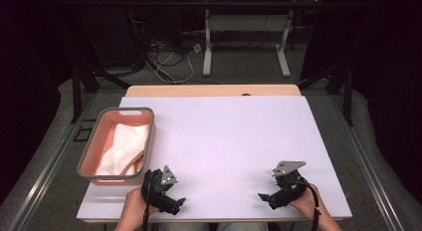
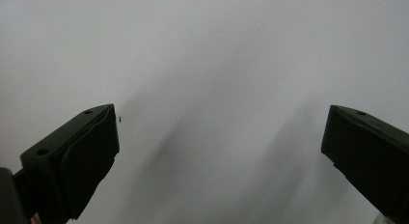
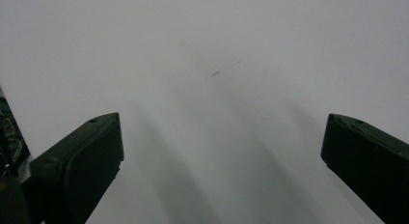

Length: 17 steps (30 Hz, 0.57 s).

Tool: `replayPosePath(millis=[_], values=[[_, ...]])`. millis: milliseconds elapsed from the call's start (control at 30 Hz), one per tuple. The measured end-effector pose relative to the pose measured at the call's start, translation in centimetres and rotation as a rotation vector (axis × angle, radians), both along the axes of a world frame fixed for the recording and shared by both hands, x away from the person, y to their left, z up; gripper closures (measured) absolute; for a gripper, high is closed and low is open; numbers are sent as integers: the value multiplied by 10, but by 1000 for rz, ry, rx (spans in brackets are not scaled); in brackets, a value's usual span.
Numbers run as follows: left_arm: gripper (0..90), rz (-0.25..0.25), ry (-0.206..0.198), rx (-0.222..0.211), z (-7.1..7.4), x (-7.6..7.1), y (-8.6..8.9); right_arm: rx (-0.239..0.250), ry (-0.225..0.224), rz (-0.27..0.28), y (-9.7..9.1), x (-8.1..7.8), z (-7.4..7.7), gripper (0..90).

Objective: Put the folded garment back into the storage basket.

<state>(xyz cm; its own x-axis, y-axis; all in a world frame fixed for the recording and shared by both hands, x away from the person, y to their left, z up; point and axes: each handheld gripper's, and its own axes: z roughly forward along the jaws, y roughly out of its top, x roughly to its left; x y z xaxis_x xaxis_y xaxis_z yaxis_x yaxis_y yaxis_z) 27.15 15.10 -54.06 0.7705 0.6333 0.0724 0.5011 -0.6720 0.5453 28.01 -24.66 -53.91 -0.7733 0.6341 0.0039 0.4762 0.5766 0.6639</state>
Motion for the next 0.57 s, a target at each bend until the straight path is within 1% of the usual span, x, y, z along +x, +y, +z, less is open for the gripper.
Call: replayPosePath(millis=[33,100,133,200,233,267,300,333,367,433,567], values=[[0,-4,7,1,-1,-1,0,-11,-3,8,-1,1,1,9],[0,-4,0,1,-1,-1,0,-9,-2,7,-1,1,1,9],[0,-4,5,-6,-2,-2,0,-11,-3,8,-1,1,1,8],[0,-10,-4,-2,-1,-2,0,-12,-3,6,-1,0,1,8],[0,-12,-2,-5,-1,-2,0,-6,6,9,-1,0,1,8],[0,-13,1,-11,-1,-2,0,-10,-5,10,-1,1,0,7],[0,-14,2,-9,-1,-2,-1,-2,2,8,0,0,1,6],[0,-15,1,-9,-1,-1,-1,-12,0,12,-1,1,1,6],[0,-17,2,-11,-1,-1,-1,0,3,10,0,1,0,5],[0,-16,2,-11,-1,-1,-1,-11,-1,12,-1,1,0,3],[0,-25,5,-17,-1,-1,-2,-2,5,11,0,0,0,0]])
